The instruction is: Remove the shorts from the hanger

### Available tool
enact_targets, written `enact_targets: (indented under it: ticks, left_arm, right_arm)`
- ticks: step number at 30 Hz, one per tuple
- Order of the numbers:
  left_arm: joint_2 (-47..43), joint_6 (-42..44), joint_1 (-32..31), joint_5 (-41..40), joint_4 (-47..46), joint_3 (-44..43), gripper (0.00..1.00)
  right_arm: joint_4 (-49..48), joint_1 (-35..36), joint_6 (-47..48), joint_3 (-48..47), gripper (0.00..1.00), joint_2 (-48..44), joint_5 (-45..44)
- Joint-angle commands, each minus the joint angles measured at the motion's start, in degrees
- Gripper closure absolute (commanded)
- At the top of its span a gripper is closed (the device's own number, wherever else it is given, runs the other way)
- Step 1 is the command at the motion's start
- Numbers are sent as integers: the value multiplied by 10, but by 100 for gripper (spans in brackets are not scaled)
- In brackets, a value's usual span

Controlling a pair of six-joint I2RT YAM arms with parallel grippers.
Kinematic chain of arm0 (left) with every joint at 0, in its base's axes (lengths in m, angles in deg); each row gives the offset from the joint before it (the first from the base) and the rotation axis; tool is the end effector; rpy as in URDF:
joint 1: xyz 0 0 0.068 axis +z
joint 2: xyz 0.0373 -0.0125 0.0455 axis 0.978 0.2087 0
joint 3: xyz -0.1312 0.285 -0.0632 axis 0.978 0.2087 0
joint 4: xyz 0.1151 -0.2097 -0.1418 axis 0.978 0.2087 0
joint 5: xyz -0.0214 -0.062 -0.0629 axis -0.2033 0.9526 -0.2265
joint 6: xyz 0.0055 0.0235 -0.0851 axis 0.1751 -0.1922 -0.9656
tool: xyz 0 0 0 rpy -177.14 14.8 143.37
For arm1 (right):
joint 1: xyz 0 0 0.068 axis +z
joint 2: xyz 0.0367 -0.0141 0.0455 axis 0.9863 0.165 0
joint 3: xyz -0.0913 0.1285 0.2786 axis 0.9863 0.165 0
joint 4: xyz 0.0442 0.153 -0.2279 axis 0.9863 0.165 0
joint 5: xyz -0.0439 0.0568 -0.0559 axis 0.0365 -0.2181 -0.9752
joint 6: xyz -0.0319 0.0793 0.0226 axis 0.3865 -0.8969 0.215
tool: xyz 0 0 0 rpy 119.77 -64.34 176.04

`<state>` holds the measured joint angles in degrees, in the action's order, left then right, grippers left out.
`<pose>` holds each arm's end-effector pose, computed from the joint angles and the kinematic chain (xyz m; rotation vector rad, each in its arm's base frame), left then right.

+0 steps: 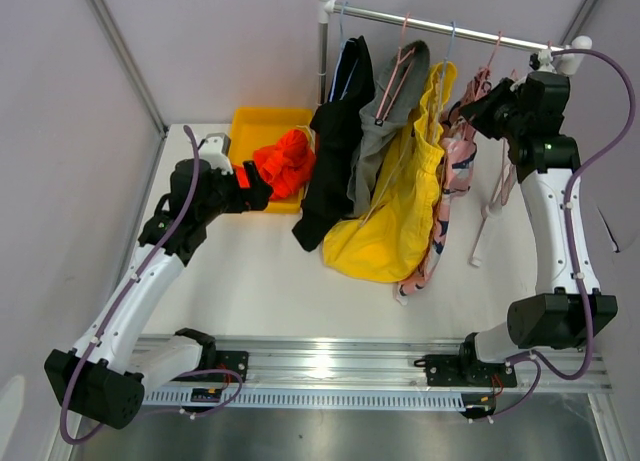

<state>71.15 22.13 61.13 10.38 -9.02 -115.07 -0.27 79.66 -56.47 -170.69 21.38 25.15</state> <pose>0.2516 -0.0802 0.3775 0.0127 2.0156 -0.4393 0.3734 0.0103 0.5015 0.3824 1.8706 0.5477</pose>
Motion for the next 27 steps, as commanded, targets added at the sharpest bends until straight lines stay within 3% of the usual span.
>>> enact_targets:
  ticks: [1,4,9,13,18,19,22,25,27]
  left_arm:
    - [-11,5,-1,85,-35,10,1]
    - [-30,12,-14,124,-67,18,1]
    - [-79,32,-100,166,-94,-5,1]
    - [-109,-21,-180,283,-190,-1,1]
    - [-100,-102,-286,334,-375,50,1]
    - [-84,-115,-298,341,-446,57,1]
    - [-31,-108,-364,327,-488,52,1]
    - [30,-29,-466,228,-447,-10,1]
    - [62,-4,-500,185,-431,-26,1]
  right_arm:
    - [-22,1,-16,-45,100,-1,36]
    - [4,4,-20,-113,100,-2,42]
    - [53,7,-21,-198,100,-23,51]
    - [60,34,-31,-173,100,-86,48]
    - [55,74,-45,-83,100,-169,11]
    - [43,81,-52,-62,100,-185,7]
    - [30,95,-65,-1,100,-233,-8]
    - [29,98,-78,35,100,-266,-13]
    - [31,100,-82,42,100,-274,-13]
